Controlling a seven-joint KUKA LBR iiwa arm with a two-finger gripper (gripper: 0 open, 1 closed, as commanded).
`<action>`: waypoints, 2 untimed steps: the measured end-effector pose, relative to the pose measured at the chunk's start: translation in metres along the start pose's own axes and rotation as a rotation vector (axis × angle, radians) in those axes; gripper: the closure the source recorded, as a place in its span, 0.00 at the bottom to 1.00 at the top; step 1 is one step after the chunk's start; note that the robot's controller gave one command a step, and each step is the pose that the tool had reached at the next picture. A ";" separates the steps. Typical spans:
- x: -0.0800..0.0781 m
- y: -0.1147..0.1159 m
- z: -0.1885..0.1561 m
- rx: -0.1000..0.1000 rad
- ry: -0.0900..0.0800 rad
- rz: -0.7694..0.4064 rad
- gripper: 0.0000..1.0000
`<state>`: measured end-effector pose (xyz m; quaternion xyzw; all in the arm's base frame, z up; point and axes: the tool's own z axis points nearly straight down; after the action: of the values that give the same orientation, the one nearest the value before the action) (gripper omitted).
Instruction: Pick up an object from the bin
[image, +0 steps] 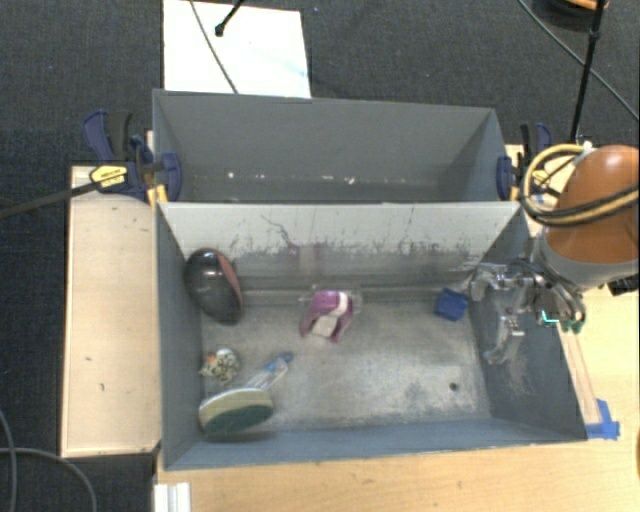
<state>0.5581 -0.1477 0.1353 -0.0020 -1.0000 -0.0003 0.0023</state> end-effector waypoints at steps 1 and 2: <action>-0.034 0.014 0.054 0.001 -0.009 -0.089 0.00; -0.035 0.012 0.050 0.003 -0.013 -0.093 1.00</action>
Offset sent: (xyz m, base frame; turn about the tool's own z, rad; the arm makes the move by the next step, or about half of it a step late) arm 0.0327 0.0128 -0.0525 -0.0907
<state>0.5928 -0.1356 0.0847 0.0444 -0.9990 0.0012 -0.0041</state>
